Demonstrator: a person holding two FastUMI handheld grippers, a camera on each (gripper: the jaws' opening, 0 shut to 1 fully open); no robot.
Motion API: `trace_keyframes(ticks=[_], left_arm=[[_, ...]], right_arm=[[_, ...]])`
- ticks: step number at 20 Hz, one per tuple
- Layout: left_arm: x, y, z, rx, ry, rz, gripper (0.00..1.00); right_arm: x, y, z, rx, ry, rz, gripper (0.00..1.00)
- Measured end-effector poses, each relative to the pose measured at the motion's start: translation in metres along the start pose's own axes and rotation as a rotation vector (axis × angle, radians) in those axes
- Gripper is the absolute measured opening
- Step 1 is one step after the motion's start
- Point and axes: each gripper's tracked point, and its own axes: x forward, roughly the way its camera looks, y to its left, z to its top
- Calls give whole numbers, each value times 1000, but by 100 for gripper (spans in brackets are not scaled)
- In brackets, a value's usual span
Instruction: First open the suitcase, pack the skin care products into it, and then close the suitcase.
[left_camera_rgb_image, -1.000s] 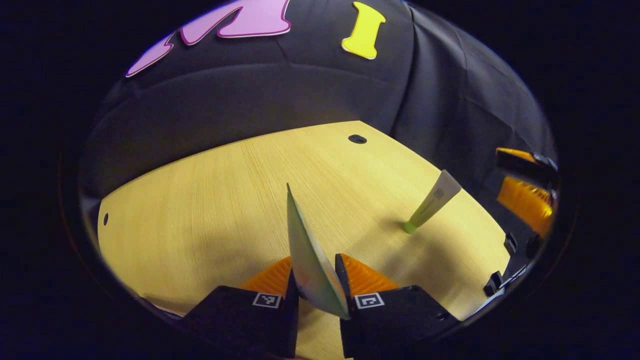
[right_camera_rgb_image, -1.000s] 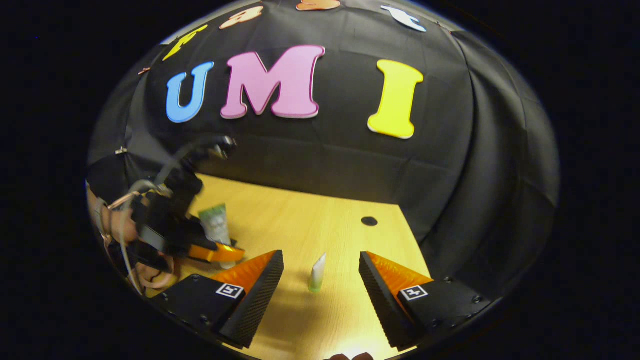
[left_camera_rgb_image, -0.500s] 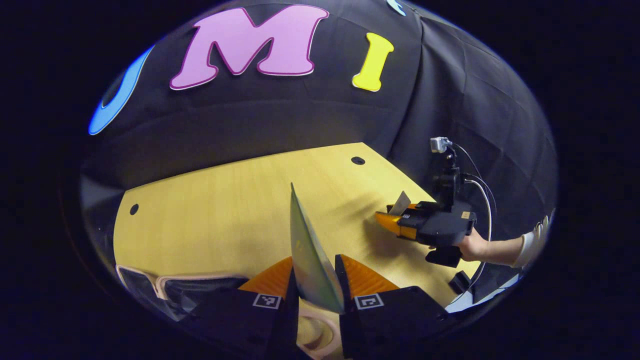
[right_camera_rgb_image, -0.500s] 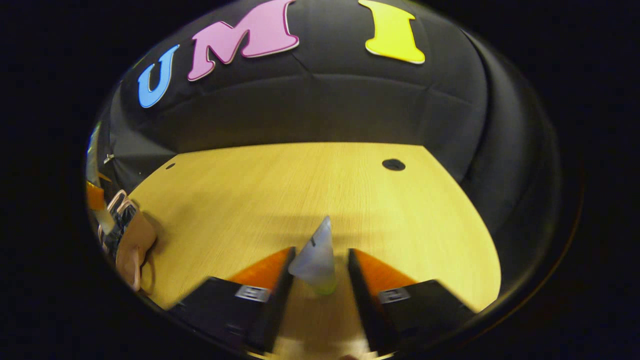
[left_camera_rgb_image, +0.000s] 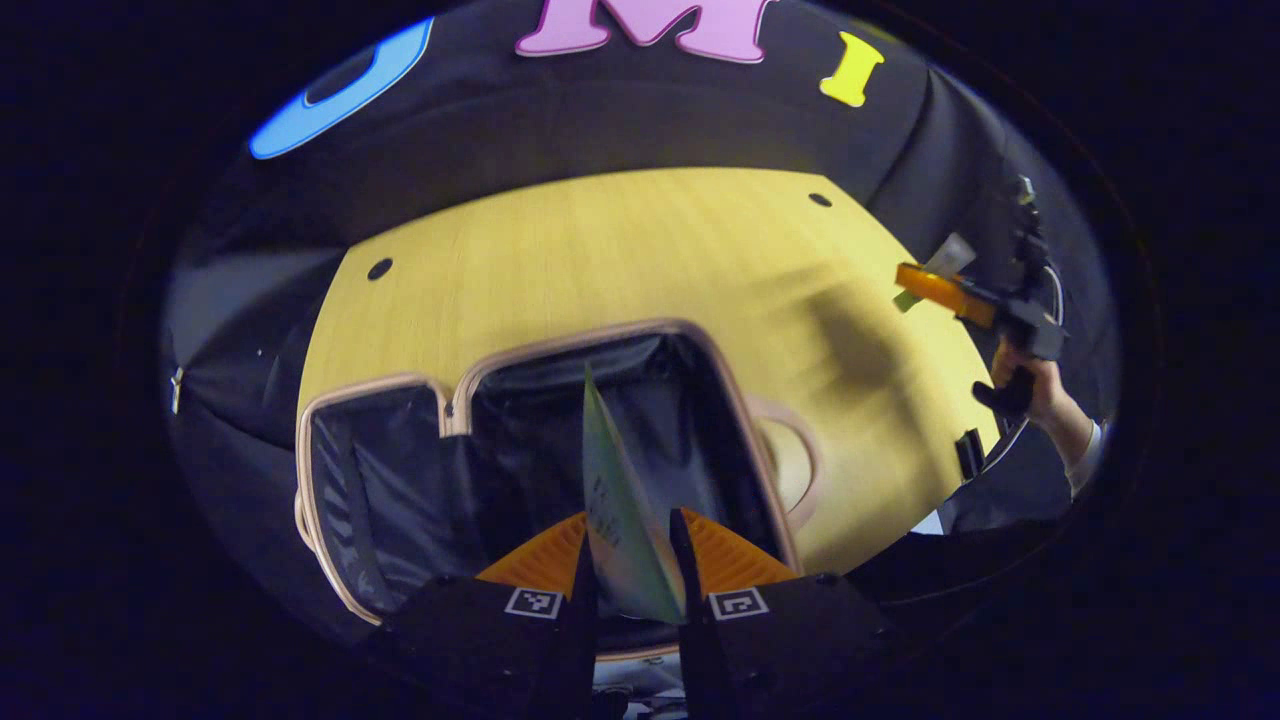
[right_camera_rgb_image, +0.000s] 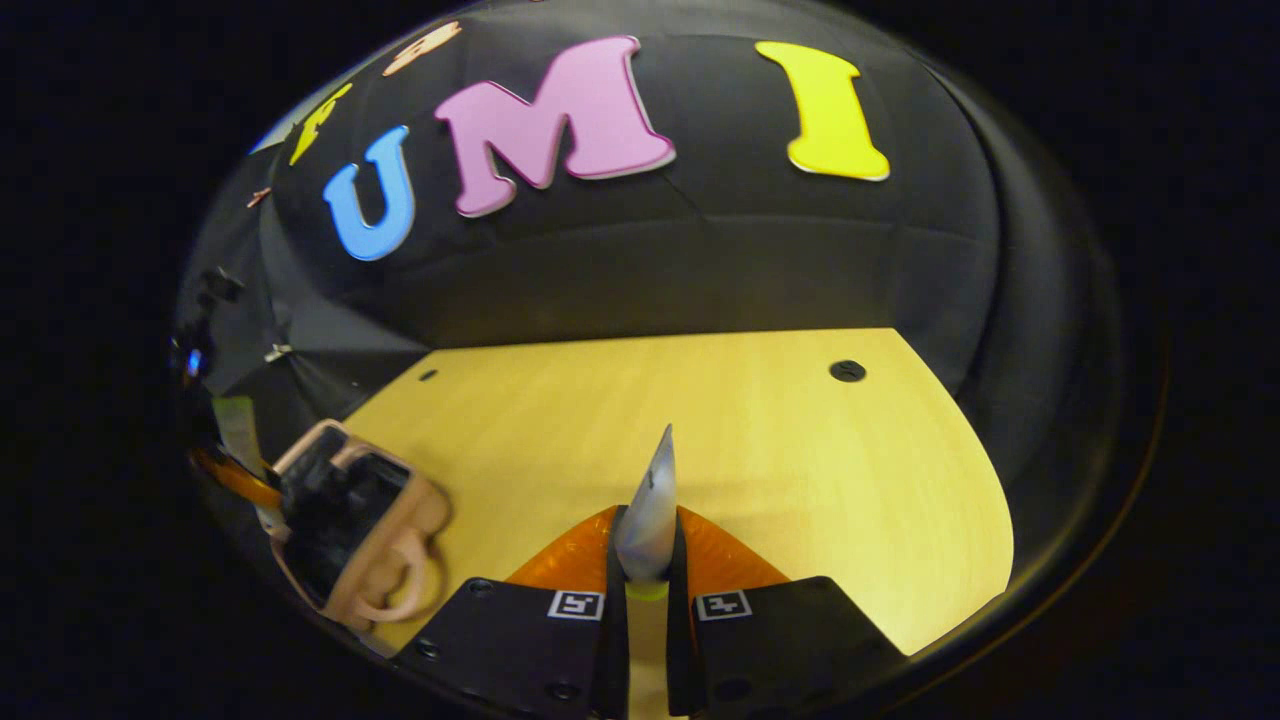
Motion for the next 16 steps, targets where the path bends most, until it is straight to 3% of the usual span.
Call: trace_keyframes(ticks=[3,4,6,7,8,12,13,14,16], left_arm=[[33,28,-44,-103,249,-15,36],[42,34,-58,-129,298,-28,42],[64,45,-74,-147,330,-51,39],[72,40,-76,-169,333,-88,43],[81,36,-77,-187,333,-110,39],[78,25,-67,-182,267,-183,48],[73,18,-60,-198,240,-202,57],[65,16,-53,-187,203,-206,84],[44,29,-34,-119,69,-181,99]], right_arm=[[-30,76,6,-30,4,64,18],[-36,101,4,8,14,89,18],[-39,147,-10,95,54,126,18],[-38,163,-21,115,92,126,18],[-40,183,-32,120,129,131,18],[-30,237,-76,137,265,158,18],[-24,247,-88,148,295,157,18],[-18,254,-102,151,344,148,18],[-12,270,-123,157,428,136,19]])
